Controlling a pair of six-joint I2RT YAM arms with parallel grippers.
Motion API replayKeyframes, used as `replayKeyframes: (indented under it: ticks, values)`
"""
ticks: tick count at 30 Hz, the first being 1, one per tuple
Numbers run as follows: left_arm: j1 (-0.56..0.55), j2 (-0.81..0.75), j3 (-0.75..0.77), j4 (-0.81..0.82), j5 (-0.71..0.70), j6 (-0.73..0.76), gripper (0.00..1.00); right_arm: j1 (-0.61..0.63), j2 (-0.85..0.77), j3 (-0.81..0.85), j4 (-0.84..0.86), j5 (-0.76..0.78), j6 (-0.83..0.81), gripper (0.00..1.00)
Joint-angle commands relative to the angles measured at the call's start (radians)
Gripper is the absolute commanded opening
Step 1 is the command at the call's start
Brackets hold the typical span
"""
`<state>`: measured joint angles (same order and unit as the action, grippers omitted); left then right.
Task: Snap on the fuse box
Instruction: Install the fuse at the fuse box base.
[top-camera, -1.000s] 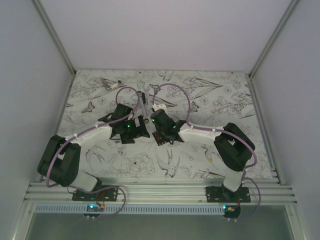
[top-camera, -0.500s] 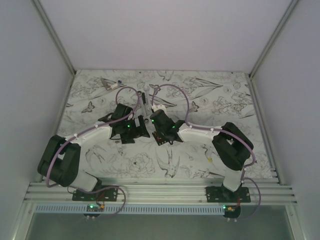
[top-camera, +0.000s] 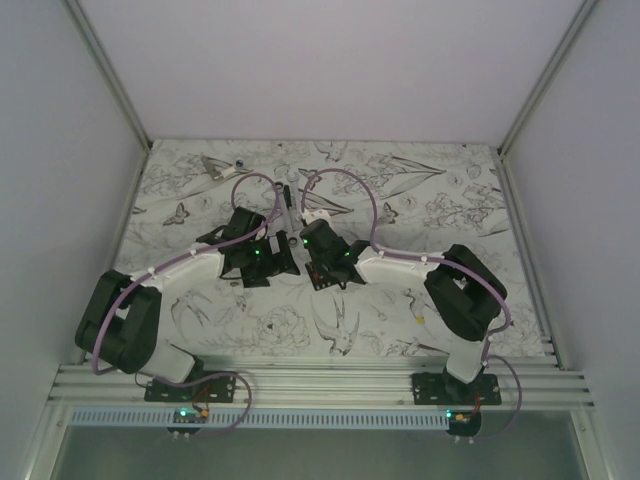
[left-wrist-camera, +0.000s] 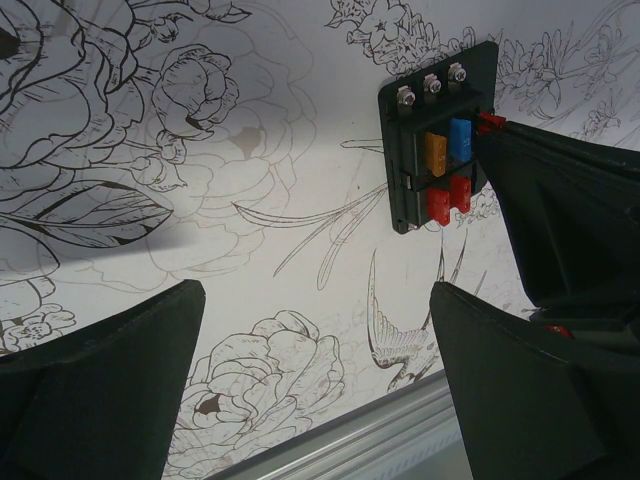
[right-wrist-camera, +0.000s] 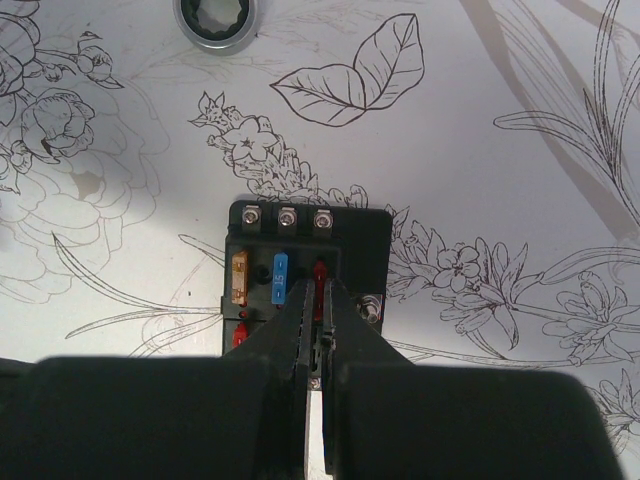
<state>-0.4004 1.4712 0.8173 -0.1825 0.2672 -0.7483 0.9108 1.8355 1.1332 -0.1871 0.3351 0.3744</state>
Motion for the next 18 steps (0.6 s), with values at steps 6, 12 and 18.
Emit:
replayKeyframes:
  ticks: [6,12,18]
  values:
    - [-0.006,0.004,-0.009,-0.014,0.005,-0.012,0.99,0.002,0.06,0.062,-0.078,0.028,0.061,0.0]
    - [-0.006,0.001,-0.012,-0.014,0.006,-0.011,1.0,-0.034,0.111,0.096,-0.167,-0.029,0.077,0.0]
    - [-0.006,0.002,-0.009,-0.012,0.008,-0.01,1.0,-0.045,0.165,0.142,-0.275,-0.102,0.026,0.0]
